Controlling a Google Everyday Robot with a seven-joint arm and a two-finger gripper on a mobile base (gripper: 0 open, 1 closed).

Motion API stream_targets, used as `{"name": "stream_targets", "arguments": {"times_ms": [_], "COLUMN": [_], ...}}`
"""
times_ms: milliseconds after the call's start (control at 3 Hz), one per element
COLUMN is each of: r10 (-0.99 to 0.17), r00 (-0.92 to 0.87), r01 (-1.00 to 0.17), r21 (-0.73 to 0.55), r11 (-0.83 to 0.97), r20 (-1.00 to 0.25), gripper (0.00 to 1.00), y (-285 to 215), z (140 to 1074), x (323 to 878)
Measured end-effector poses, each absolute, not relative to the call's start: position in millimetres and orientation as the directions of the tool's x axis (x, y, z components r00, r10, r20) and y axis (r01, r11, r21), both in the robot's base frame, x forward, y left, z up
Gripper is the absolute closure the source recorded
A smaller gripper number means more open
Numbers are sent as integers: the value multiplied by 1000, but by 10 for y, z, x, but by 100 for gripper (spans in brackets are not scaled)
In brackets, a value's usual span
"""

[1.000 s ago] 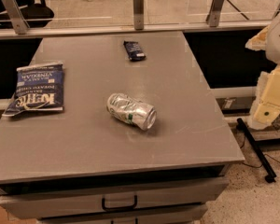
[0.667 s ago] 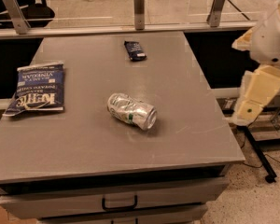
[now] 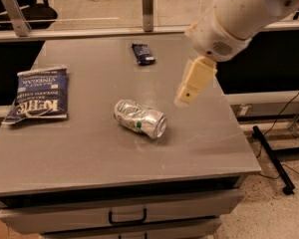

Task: Pick rxbar blueberry

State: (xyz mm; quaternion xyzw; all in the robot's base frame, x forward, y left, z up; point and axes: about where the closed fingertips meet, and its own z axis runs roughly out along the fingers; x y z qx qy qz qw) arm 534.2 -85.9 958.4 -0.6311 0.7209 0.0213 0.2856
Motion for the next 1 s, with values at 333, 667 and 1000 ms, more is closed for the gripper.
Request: {"name": "stream_targets", "arguments": {"times_ms": [333, 667, 1000], "r10": [-835, -835, -796], "r00": [27, 27, 14], "r01": [-884, -884, -873], "r21": [-404, -404, -396], "r11": [237, 237, 285], "r20": [-549, -549, -605], "gripper": [0, 0, 0], "y": [-295, -295, -192], "z": [9762, 9762, 9695], "x": [5826, 5826, 6002]}}
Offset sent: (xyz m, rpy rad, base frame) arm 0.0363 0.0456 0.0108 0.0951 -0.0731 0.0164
